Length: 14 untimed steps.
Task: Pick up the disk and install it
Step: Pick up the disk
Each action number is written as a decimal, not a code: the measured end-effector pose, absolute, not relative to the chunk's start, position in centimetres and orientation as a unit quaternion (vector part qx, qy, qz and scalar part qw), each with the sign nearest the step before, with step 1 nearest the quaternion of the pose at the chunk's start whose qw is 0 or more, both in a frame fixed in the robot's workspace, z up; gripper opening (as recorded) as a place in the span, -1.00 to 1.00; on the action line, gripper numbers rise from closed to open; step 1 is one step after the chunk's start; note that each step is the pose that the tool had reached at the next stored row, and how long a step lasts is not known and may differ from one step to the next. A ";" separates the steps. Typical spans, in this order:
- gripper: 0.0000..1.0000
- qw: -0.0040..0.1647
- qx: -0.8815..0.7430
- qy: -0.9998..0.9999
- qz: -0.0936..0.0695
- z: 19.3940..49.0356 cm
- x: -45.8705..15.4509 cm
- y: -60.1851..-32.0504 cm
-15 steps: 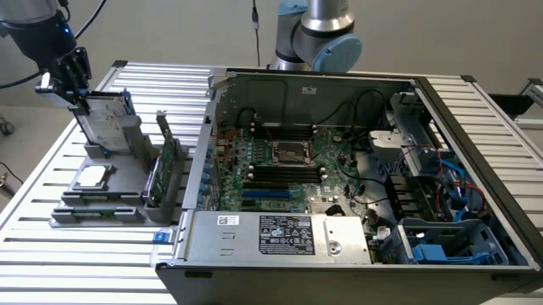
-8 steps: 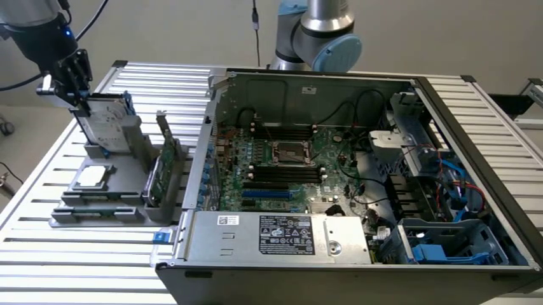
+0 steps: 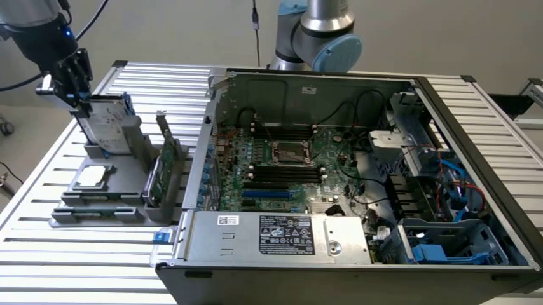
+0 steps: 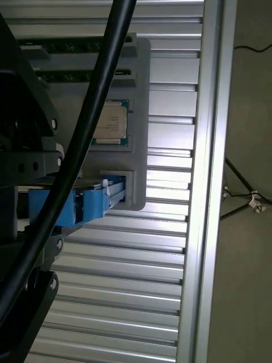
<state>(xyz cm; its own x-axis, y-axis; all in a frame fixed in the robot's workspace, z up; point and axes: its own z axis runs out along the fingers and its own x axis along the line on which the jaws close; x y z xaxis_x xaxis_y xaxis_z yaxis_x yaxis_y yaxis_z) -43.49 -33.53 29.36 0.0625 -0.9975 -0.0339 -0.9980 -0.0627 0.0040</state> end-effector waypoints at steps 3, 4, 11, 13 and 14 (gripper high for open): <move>-0.18 0.010 -0.729 0.685 0.014 29.2 -43.5 -33.5; -0.18 0.010 -0.729 0.684 0.014 29.1 -43.5 -33.5; -0.18 0.009 -0.729 0.685 0.015 28.9 -43.5 -33.4; -0.18 0.009 -0.729 0.685 0.015 28.8 -43.5 -33.3; -0.18 0.008 -0.729 0.685 0.015 28.8 -43.5 -33.2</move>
<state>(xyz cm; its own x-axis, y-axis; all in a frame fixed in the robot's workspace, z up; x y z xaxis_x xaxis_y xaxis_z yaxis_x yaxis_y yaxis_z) -43.49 -33.20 28.83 0.0621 -0.9975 -0.0333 -0.9980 -0.0624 0.0086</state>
